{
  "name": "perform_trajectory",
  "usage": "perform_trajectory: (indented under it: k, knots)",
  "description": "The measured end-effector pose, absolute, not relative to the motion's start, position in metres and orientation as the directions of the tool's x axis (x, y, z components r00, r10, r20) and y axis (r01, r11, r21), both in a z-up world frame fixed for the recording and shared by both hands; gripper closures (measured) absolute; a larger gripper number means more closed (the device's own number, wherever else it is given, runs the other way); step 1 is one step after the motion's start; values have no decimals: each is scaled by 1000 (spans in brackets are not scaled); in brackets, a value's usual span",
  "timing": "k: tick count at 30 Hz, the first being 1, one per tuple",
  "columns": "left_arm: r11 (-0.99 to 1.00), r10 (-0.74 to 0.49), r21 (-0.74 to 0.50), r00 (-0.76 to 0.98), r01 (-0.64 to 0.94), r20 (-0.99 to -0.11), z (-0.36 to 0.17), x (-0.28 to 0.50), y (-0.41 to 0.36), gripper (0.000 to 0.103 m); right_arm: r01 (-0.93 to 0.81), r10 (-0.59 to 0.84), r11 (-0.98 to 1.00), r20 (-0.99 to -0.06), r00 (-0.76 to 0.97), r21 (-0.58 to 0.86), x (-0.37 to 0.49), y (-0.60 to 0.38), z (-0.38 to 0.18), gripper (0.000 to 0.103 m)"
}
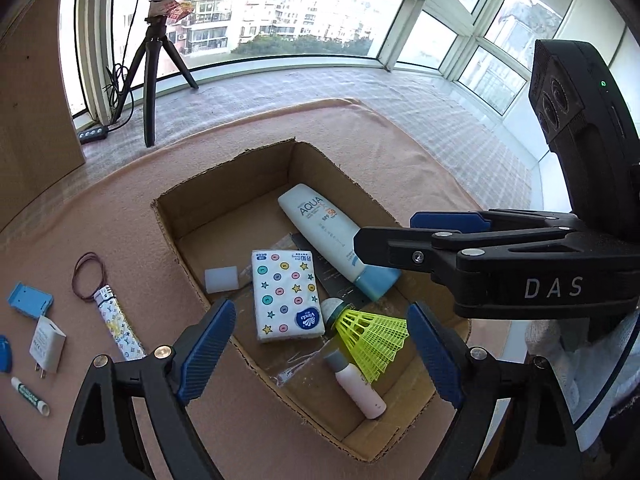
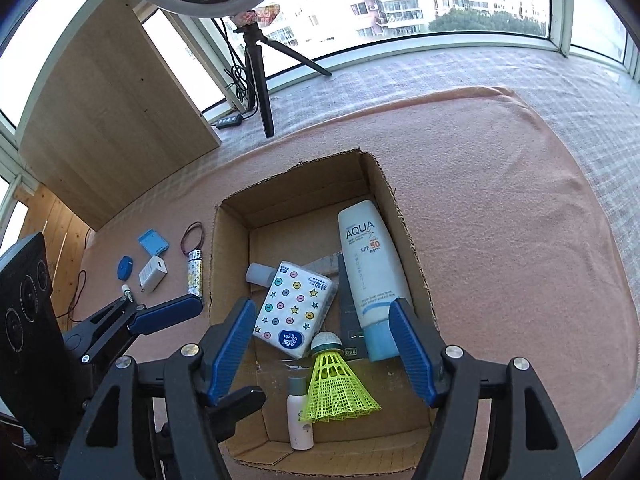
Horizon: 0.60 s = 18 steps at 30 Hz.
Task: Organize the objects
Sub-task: 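Withdraw the right tool from the box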
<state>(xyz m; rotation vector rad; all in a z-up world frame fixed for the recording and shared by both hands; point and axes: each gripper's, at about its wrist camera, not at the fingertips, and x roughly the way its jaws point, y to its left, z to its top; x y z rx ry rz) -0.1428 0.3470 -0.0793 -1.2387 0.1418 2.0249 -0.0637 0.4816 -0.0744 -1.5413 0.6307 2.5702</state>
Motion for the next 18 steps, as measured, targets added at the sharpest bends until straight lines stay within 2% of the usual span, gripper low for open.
perform_trajectory:
  k: [8, 18]
  knots:
    - [-777, 494, -262, -295, -573, -818, -77, -142, 293, 13, -218, -124, -938, -849, -513, 269, -70, 449, -67, 37]
    - [-883, 389, -242, -341, -401, -856, -94, -155, 192, 13, -162, -104, -959, -822, -560, 231, -86, 400, -62, 37]
